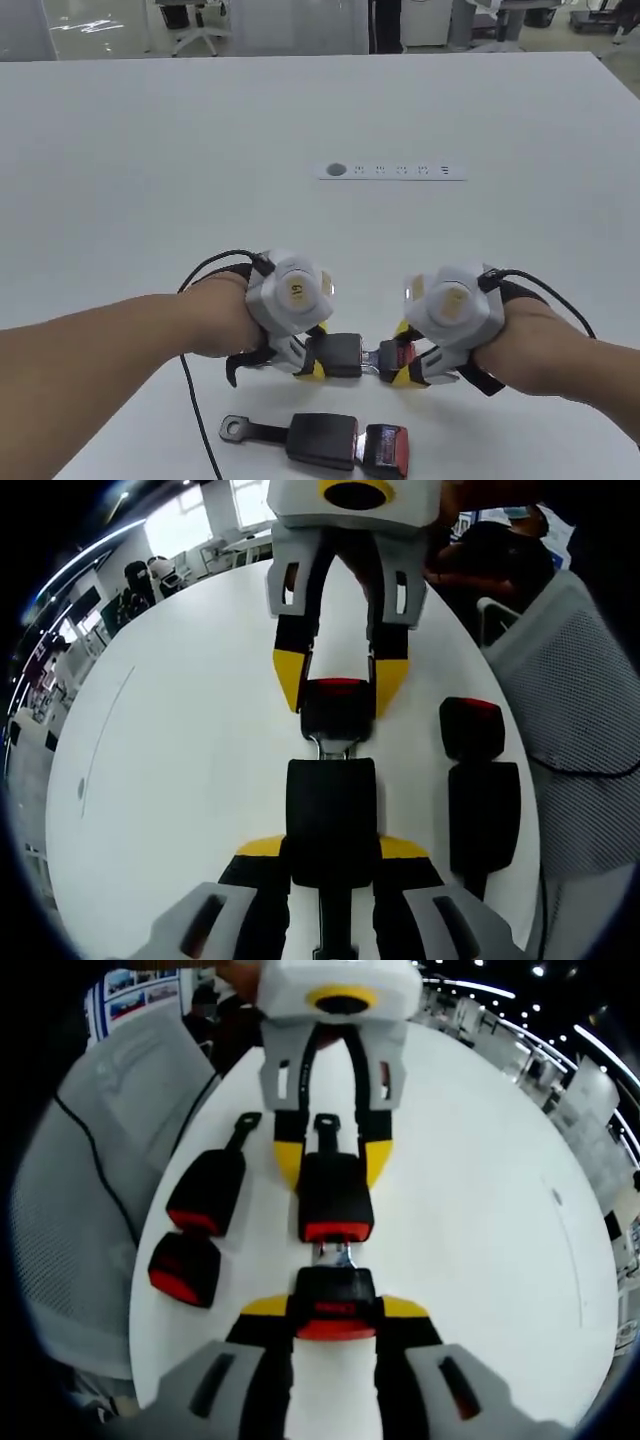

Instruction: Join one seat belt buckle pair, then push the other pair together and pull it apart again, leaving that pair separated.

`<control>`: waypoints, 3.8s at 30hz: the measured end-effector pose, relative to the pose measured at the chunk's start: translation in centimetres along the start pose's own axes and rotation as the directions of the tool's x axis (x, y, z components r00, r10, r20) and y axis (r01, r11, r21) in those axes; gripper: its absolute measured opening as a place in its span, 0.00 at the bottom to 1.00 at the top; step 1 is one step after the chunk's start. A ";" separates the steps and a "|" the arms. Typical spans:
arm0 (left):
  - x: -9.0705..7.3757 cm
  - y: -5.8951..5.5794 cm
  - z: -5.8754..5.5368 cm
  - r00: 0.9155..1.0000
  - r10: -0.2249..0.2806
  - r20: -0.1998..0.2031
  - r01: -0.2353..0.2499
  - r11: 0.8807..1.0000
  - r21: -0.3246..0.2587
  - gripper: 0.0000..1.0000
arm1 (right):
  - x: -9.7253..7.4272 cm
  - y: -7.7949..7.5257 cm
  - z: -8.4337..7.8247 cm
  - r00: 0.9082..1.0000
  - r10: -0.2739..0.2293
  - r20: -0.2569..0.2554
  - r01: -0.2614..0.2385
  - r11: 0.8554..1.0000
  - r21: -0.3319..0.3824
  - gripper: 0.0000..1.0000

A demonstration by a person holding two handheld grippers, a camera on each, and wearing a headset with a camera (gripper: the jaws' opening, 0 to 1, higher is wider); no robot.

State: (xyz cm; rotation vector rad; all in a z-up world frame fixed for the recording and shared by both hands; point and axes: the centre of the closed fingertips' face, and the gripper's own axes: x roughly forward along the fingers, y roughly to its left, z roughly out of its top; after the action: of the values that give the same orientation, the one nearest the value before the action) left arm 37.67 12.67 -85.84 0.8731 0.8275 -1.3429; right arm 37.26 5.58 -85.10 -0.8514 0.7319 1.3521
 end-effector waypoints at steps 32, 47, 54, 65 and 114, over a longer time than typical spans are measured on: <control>-0.2 -0.2 0.2 1.000 -0.003 0.025 0.003 1.000 0.006 0.32 | 0.5 0.1 1.1 0.999 -0.018 0.030 0.017 0.999 0.027 0.30; -0.2 -0.4 0.2 0.999 -0.009 0.038 0.009 1.000 0.003 0.32 | -0.4 0.3 -0.2 0.999 -0.012 0.035 0.010 0.999 0.040 0.31; -0.2 -0.4 0.2 0.999 -0.016 0.036 0.016 1.000 -0.007 0.32 | -2.0 0.2 -3.1 1.000 -0.024 0.004 0.024 0.999 0.041 0.31; -0.3 -0.4 0.2 1.000 -0.008 0.028 0.009 1.000 -0.025 0.33 | -5.4 0.7 -8.8 0.998 -0.040 -0.057 0.043 0.998 0.047 0.32; -2.4 -0.9 -0.6 0.988 0.138 0.063 -0.130 0.984 -0.120 0.55 | -9.3 0.3 -12.2 0.969 -0.235 -0.076 0.243 0.961 0.129 0.57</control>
State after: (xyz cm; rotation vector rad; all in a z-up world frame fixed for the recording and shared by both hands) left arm 36.60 14.21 -84.02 0.7723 0.7701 -1.1895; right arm 36.54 -9.67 -83.49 -0.8442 0.7344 1.0530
